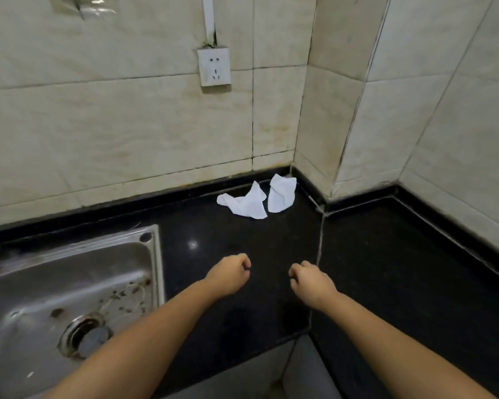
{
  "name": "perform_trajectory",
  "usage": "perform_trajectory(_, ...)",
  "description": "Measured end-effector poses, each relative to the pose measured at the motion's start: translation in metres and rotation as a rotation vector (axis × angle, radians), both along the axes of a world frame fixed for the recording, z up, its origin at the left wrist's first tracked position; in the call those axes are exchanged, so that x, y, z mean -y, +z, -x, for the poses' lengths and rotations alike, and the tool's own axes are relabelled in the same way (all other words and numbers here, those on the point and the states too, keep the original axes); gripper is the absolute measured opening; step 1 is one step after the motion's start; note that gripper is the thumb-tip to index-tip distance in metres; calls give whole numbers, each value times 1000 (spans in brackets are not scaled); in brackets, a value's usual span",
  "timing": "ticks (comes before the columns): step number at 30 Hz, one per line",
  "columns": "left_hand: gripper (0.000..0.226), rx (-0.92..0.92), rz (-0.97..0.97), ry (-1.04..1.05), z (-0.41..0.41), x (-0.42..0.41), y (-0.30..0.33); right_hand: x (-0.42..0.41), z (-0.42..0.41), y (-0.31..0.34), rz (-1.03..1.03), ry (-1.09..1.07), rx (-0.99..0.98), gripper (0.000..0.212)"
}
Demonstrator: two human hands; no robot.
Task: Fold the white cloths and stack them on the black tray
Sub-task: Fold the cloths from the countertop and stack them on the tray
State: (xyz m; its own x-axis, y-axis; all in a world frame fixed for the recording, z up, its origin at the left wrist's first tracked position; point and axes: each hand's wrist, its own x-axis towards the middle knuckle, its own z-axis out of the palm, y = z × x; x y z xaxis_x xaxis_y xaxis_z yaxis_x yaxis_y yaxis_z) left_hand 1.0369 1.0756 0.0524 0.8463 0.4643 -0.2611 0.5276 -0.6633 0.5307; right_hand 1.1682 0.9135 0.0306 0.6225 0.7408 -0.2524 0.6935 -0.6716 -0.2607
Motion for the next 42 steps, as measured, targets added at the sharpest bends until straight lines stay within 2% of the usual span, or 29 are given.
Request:
perform_trajectory(3,24,-22,11,-19,-44,-35,-19,-43,-42,-15,1,-1,-22,28)
perform_trajectory(8,22,21,17,76,-113,-91,-51,-129,-108,-43,-57,34,-18,30)
perform_trajectory(13,35,100,-143,72,-170,-134,-83,-195,-158,-71,-234,145,25,31)
perform_trajectory(17,45,76,-261,-16,-190,-150,-108,-216,-173,-95,-263,185,68,23)
perform_trajectory(21,28,81,-389,-47,-196,-154,-121,-223,-177,-100,-286,175,86,18)
perform_trajectory(24,20,152,-497,-26,-192,-153,-116,-213,-171,-87,-333,193,23,13)
perform_trajectory(26,20,200,-512,-24,-182,-156,-106,-201,-168,-72,-400,160,-94,8)
perform_trajectory(29,22,285,-506,-32,-158,-160,-84,-179,-164,-42,-546,54,-232,7)
perform_trajectory(37,9,361,-469,-72,-74,-146,-38,-102,-124,17,-679,-55,-172,9)
perform_trajectory(39,10,387,-322,-18,-57,-137,-25,-85,-110,29,-722,-111,-193,11)
perform_trajectory(42,12,491,-62,168,-41,-128,5,-69,-96,53,-774,-182,-200,13)
